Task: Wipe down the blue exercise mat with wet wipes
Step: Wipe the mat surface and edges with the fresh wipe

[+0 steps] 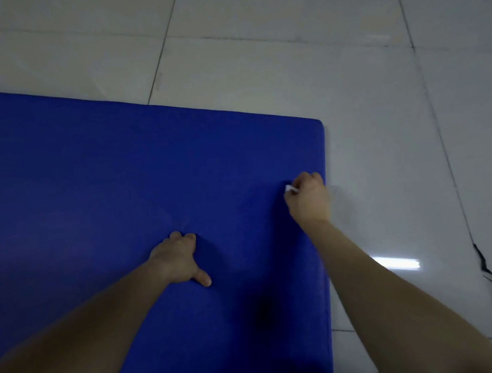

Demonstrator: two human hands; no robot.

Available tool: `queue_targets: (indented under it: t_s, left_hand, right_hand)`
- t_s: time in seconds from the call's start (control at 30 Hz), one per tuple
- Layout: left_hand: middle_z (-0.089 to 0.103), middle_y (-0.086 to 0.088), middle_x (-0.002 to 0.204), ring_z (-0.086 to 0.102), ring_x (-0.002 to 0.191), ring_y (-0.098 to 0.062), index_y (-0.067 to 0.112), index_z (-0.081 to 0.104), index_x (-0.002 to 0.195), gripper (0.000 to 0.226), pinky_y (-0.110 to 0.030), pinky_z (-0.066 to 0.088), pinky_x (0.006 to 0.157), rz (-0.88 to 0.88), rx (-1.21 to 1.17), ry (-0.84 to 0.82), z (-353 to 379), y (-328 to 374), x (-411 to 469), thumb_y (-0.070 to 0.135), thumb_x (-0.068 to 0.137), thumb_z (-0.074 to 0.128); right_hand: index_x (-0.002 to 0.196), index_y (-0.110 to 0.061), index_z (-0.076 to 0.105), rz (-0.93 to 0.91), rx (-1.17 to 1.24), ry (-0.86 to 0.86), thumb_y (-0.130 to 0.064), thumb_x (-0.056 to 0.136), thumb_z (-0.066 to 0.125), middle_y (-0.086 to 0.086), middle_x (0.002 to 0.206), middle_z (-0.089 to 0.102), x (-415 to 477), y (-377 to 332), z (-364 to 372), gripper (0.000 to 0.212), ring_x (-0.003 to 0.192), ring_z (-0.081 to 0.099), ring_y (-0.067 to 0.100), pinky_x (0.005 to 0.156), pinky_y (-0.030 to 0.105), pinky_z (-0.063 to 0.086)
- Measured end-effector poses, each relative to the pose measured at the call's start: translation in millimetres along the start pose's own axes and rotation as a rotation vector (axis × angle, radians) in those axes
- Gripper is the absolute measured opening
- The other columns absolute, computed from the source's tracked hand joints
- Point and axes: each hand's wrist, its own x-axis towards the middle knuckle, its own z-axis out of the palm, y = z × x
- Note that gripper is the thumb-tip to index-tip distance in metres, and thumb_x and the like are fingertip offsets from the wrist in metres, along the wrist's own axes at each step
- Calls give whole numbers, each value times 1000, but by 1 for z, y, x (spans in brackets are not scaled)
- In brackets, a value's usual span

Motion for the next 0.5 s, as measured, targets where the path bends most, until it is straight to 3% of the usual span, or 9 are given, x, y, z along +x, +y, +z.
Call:
queue_targets:
  t_s: [0.07,0.17,0.27,0.37,0.5]
  left_hand:
    - [42,1,126,49,110,-17,22,45,130,92,-35,53,93,0,3,-5,1,-1,0,62,60,88]
    - [42,1,128,49,111,-17,21,44,131,92,-35,52,93,-2,8,-8,1,-1,0,62,61,88]
    - [42,0,130,49,112,-18,21,45,131,91,-35,52,94,-15,25,-9,-1,1,0,61,62,88]
    - [42,0,129,50,112,-18,21,44,131,90,-35,53,94,-21,43,-13,-1,2,2,61,63,88]
    - [43,3,120,50,106,-15,24,44,119,82,-34,54,91,-9,50,-20,1,-1,4,64,61,87]
  right_hand:
    - [103,-7,65,103,32,72,-21,91,64,13,116,52,3,24,-16,18,82,59,33,75,32,43]
    - [106,-7,65,227,67,103,-22,95,62,13,119,51,5,39,-25,19,74,50,25,74,28,37]
    - [104,-4,64,255,92,126,-22,98,59,14,117,54,12,26,-16,19,77,47,23,74,29,36]
    - [102,-3,64,184,125,89,-20,100,57,13,115,53,16,-9,2,19,78,49,25,74,28,36]
    - [89,-3,64,-37,119,-54,-15,97,55,11,108,51,15,-60,34,17,70,53,24,62,32,45]
